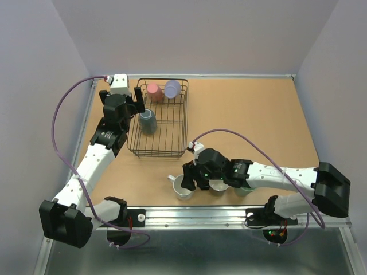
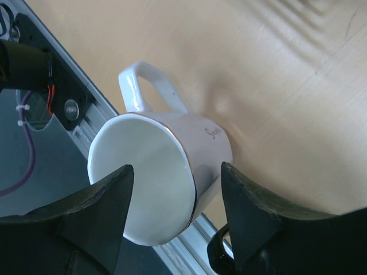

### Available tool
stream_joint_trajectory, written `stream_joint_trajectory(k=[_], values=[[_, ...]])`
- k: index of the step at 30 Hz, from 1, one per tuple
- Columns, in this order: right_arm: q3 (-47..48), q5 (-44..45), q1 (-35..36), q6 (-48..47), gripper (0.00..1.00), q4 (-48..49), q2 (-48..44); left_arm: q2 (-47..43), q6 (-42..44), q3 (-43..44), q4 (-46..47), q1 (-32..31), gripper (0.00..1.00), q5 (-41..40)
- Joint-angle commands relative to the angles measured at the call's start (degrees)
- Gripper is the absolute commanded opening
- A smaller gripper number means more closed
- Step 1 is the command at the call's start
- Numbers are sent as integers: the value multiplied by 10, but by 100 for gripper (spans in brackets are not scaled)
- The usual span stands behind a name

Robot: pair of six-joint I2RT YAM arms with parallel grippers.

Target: Load the cups into the dish rack

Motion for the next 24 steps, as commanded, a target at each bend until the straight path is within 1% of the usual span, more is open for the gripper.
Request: stream_joint_trajectory(k=[1,6,9,10,12,14,15,17,19,24], values=[[40,34,10,-17,66,-29,8,-6,-5,0,14,4,99,-13],[50,53,12,-24,59,-49,17,-7,-5,0,13,6,98,-13],[50,56,13,-24,52,-52,24,-7,-6,0,13,7,98,-13],[49,57,13,-24,46,-52,26,-8,-5,0,13,7,98,-13],[48,63,14,-23,40,-52,31,-8,-7,-1,13,7,99,-14],[46,76,13,-18,30,-52,32,-9,-7,-2,13,7,98,-14],[46,78,14,-17,22,-51,32,-8,-7,-2,13,7,98,-13],[47,90,14,-12,9,-52,25,-11,-7,-3,13,7,99,-14],[45,99,15,-10,0,-53,16,-12,-7,-3,13,8,98,-15],[45,135,15,-3,0,-52,-43,-18,-14,-4,13,7,99,-13]])
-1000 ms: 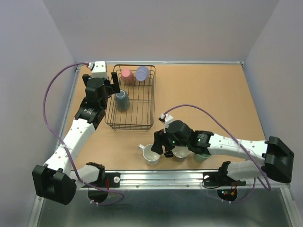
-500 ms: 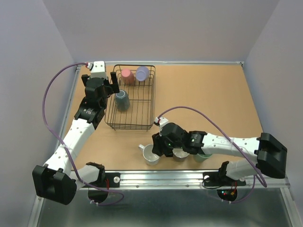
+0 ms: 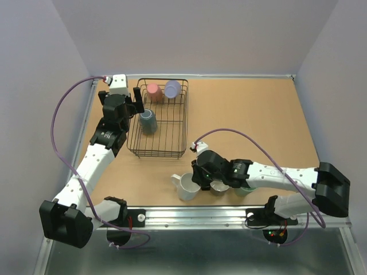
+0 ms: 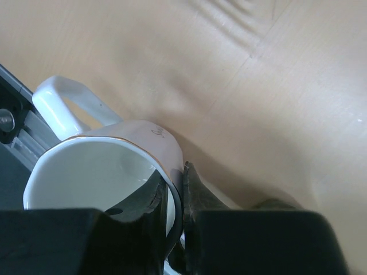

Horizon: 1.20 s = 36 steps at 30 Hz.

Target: Load the cups into the dish rack

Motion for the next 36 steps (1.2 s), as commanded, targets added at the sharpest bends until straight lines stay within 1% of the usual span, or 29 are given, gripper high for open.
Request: stream_joint_trajectory(k=[1,6,8,10,12,14,15,18,19,20,21,22,23,24,25,26,28,29,31,32,34,36], values=[[30,45,4,9,1,25,-72,-20,-10,-6,17,2,99,-6],[55,89,4,12,0,24,-132,-42,-18,-5,20,3,99,7],[81,126,4,24,0,14,-155,-54,-21,-3,15,3,99,14],[103,155,4,33,0,5,-165,-63,-25,6,9,3,99,18],[137,203,4,38,0,-7,-169,-74,-35,15,-6,2,99,25],[153,254,4,54,0,-7,-168,-86,-46,28,-16,2,99,49],[159,265,3,59,0,-4,-162,-100,-57,30,-23,3,99,59],[189,292,-5,63,0,15,-137,-129,-71,36,-26,3,99,125],[199,291,-10,63,0,26,-133,-132,-72,39,-42,2,99,150],[205,272,-18,63,0,53,-129,-136,-73,49,-47,2,99,205],[210,254,-30,64,0,67,-126,-141,-77,53,-58,3,99,230],[215,235,-60,67,1,80,-119,-143,-84,63,-63,2,99,274],[234,183,-81,80,1,91,-115,-145,-88,66,-67,3,99,294],[256,126,-124,95,0,111,-104,-153,-99,69,-68,2,99,327],[256,126,-144,95,0,122,-100,-158,-104,69,-66,2,99,340],[269,86,-158,107,0,148,-98,-170,-108,67,-61,2,99,354],[278,60,-184,110,0,202,-100,-181,-117,64,-54,2,99,383],[280,41,-188,118,0,248,-103,-192,-126,58,-46,2,99,408],[283,29,-199,129,0,286,-107,-203,-137,47,-35,2,99,432],[284,22,-201,139,0,320,-107,-213,-148,43,-30,2,99,439],[288,16,-202,147,1,349,-104,-221,-160,31,-4,2,99,454],[304,15,-203,155,0,350,-87,-231,-182,12,21,3,99,478]])
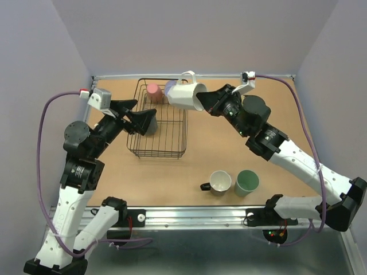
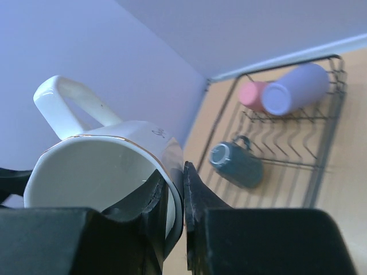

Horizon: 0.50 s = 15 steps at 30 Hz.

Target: Load the cups into the dish rack

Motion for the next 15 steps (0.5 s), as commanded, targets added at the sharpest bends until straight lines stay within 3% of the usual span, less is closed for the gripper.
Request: stream_joint_trajectory(k=[1,5,15], values=[[94,-52,-1,58,0,182,-7,-24,-52,-42,77,2,99,82],[63,-83,-21,105,0,238,-1,-46,-107,-91,157,3,99,134],[-70,-214,-33,283,0,612,14,-85,-263,-219,425,2,99,200]])
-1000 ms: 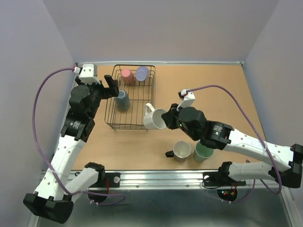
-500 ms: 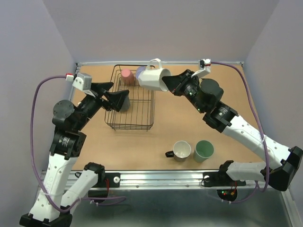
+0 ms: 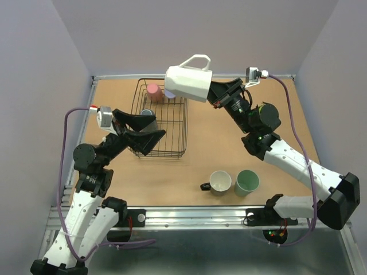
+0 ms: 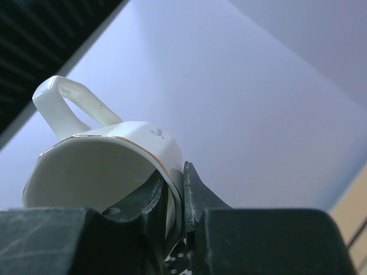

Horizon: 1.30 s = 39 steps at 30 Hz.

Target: Load the cups into the dish rack

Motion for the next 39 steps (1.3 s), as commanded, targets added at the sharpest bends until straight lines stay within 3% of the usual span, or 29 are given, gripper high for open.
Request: stream_joint_trajectory(k=[1,12,18,29,39], values=[[-35,-62,1,127,0,276,5,-20,-82,-33,176,2,99,34],[-100,-75,1,217,0,393,43,-2,-143,-91,415,2,99,24],[-127,-80,10,252,0,451,72,42,-143,-83,456,1,99,21],[-122,-83,53,241,0,458,96,126,-132,-60,514,-28,99,12],[-115,-88,73,262,0,491,142,148,-132,-54,586,-55,99,0]])
